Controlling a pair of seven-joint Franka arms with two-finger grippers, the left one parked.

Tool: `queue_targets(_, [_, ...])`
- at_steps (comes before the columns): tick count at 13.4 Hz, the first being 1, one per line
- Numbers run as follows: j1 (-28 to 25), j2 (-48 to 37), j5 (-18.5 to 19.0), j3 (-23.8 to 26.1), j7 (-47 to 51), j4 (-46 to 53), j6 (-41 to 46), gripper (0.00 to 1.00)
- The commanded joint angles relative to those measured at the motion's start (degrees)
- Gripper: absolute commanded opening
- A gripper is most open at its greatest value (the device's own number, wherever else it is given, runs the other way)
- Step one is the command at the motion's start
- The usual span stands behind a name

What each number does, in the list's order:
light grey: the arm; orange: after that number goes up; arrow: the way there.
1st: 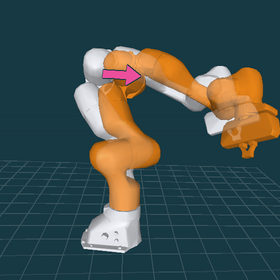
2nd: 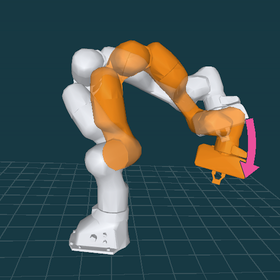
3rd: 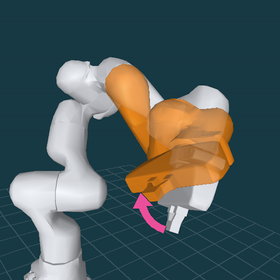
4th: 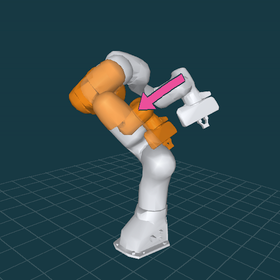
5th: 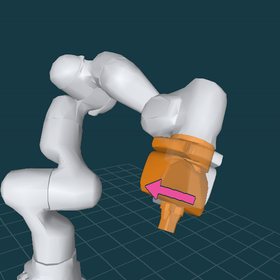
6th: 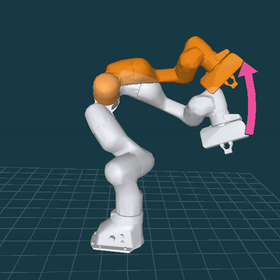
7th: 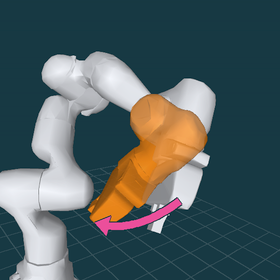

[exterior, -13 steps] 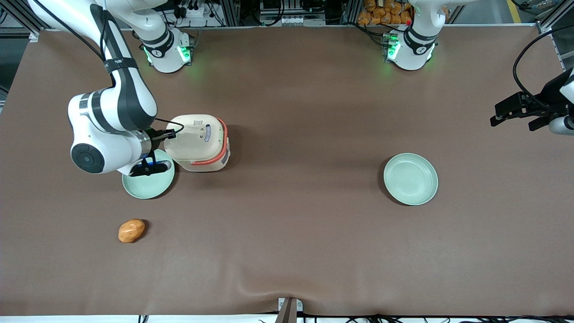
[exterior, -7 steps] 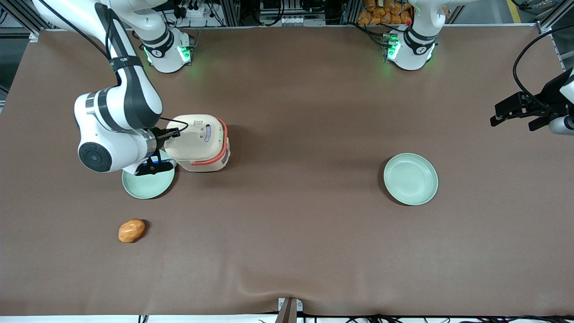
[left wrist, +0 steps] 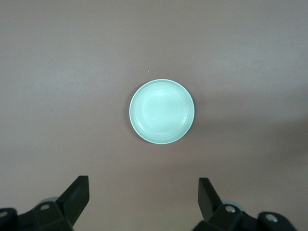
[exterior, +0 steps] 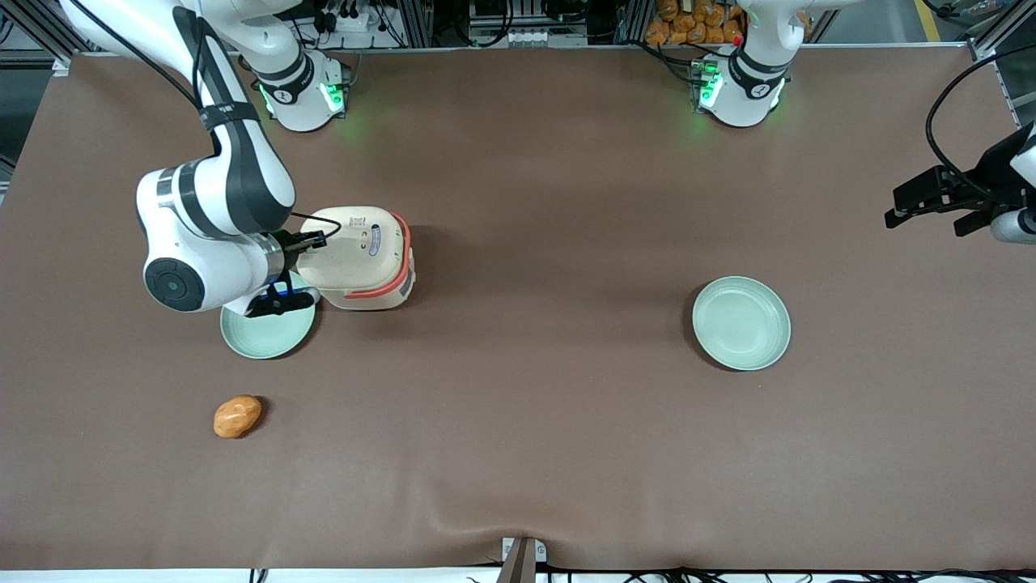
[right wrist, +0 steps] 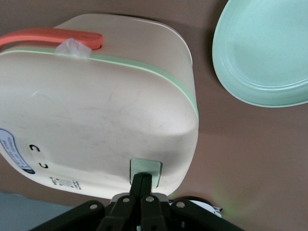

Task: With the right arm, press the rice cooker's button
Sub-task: 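Lower the right gripper fingertips and press down on the lid button, then lift the right gripper off the button as the lid springs open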

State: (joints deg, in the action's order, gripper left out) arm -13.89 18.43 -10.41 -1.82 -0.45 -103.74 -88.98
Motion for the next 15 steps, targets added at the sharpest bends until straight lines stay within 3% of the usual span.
queue_targets(1, [-0.7,1.3,-0.8,-0.4,-0.1,-0.6,-1.7,0.00])
queue_targets(9, [-0.6,0.1,-0.8,-0.5,0.1,3.0,-0.3,0.00])
queue_targets(10, [-0.6,-0.1,-0.8,-0.5,0.2,5.4,1.2,0.09])
queue_targets(12, [-0.5,-0.1,-0.7,-0.5,0.2,10.2,4.4,0.16])
queue_targets(15, [-0.4,-1.1,-0.7,-0.5,0.2,14.8,7.1,0.49])
